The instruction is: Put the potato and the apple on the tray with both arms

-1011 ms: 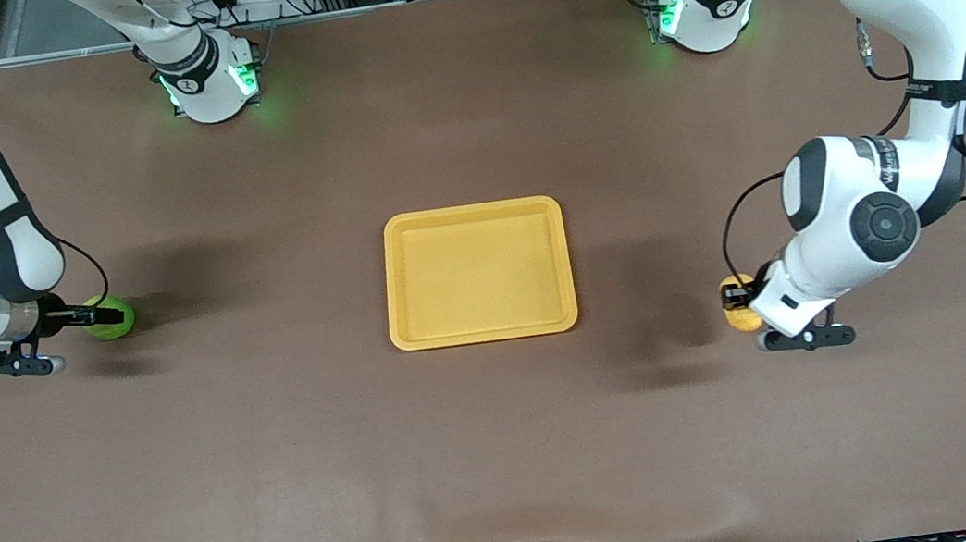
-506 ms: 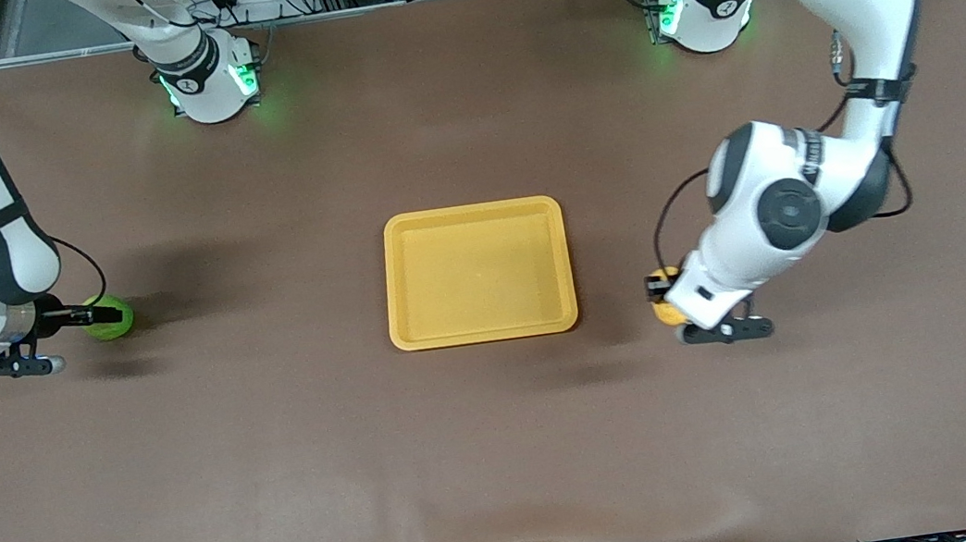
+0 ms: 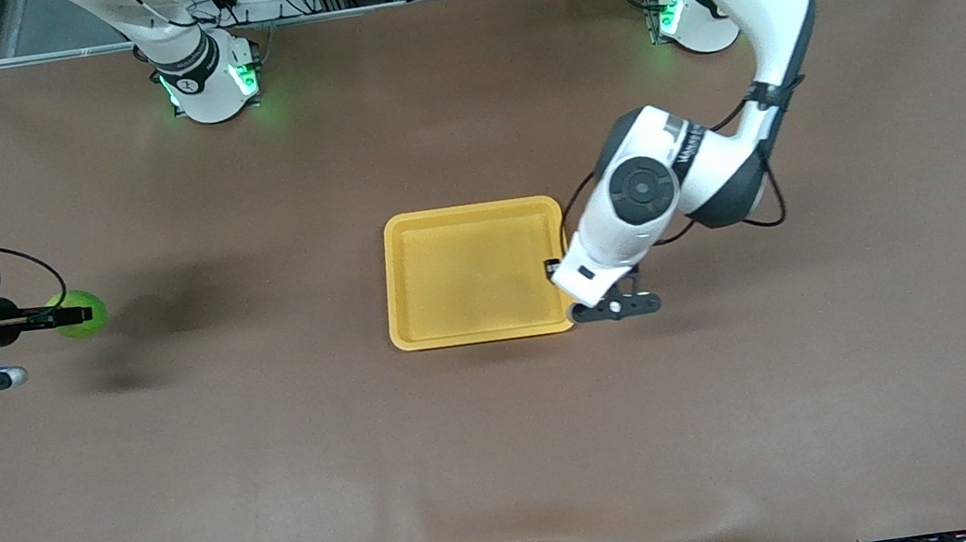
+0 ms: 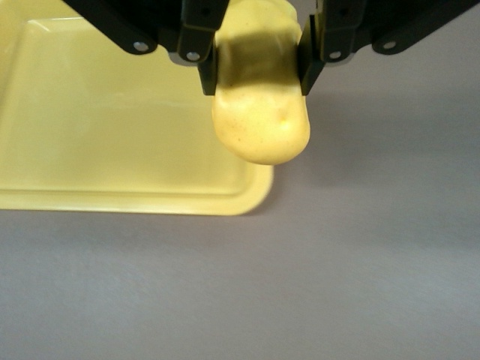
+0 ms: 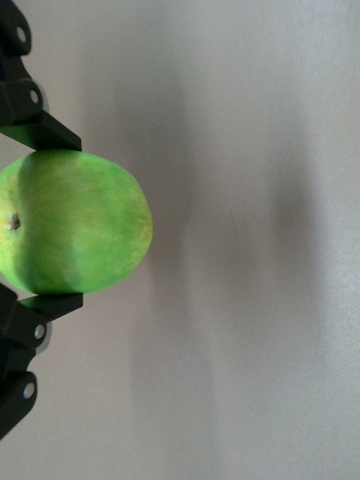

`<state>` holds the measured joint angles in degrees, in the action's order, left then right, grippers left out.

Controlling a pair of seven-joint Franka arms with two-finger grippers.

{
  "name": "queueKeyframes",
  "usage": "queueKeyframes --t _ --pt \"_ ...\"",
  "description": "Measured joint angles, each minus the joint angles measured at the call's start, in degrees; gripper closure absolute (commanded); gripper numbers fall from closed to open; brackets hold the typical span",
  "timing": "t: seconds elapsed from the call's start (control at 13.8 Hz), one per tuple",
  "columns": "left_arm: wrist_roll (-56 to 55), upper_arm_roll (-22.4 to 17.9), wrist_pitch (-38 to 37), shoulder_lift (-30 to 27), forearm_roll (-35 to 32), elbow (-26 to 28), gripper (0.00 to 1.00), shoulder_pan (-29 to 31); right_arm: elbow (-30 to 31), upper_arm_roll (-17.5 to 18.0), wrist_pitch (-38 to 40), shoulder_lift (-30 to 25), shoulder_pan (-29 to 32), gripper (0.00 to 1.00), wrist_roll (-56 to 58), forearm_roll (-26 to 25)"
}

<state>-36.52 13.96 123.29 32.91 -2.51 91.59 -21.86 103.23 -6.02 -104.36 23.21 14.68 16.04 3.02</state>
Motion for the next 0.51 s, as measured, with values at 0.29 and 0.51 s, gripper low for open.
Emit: queueKeyframes --t 0.29,0.51 --pt "-1.59 -0.13 0.08 2.61 -0.73 -1.52 1.00 -2.83 -5.60 0.44 7.40 -0.07 -0.38 1.00 -0.04 0.02" --pt "-3.22 -0.14 0.08 4.99 -4.13 -3.69 1.00 -4.52 -8.55 0.69 11.68 -0.09 -1.43 1.00 -2.50 0.11"
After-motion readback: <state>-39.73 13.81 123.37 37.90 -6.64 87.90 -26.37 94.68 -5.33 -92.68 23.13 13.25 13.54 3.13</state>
